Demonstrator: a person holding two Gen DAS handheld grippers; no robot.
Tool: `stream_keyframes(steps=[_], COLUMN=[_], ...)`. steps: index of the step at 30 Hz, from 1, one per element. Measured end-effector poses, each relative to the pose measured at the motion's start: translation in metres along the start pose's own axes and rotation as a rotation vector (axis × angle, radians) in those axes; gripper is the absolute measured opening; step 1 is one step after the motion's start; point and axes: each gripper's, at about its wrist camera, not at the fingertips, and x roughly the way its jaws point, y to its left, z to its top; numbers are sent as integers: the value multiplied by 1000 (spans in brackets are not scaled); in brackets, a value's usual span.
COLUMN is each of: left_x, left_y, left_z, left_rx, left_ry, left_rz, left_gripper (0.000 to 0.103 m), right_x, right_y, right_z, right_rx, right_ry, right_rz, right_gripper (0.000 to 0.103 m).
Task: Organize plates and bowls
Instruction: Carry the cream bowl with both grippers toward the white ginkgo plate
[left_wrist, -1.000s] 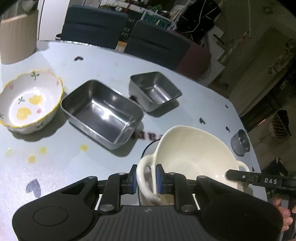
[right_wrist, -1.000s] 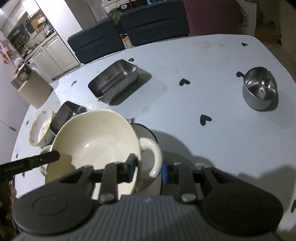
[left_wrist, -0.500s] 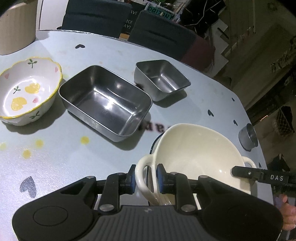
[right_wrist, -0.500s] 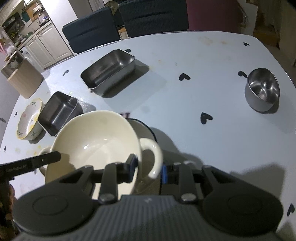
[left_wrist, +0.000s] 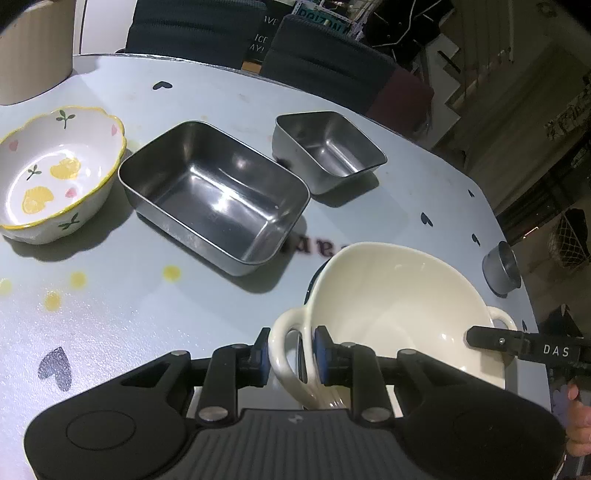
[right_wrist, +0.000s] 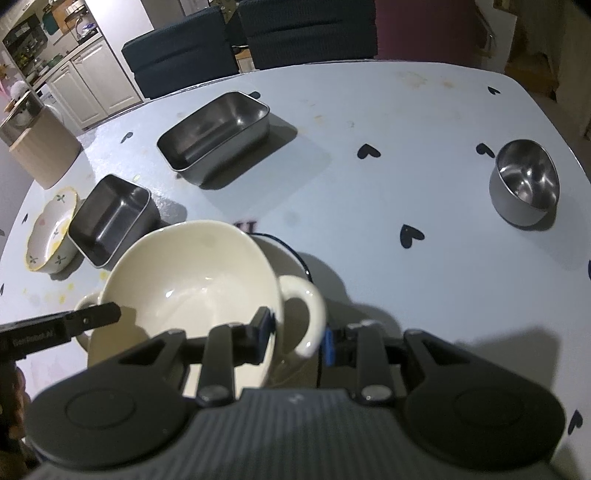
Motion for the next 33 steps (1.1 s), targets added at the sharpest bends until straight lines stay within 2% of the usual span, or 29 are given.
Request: stream_keyframes(steps=[15,27,33], left_x=[0,-1,-2], left_y=[-3,-11,-14], left_z=[1,1,1], left_rx=[35,112,121], left_ry=[20,35,33], left_rz=[15,39,31], left_gripper=[27,29,29], right_x=[4,8,16], right_y=[6,7,14], right_z=[1,4,0], right_rx=[-55,-72,-131], right_ry=[27,43,79], right_rz=[-18,-17,-82], right_gripper=[36,37,43])
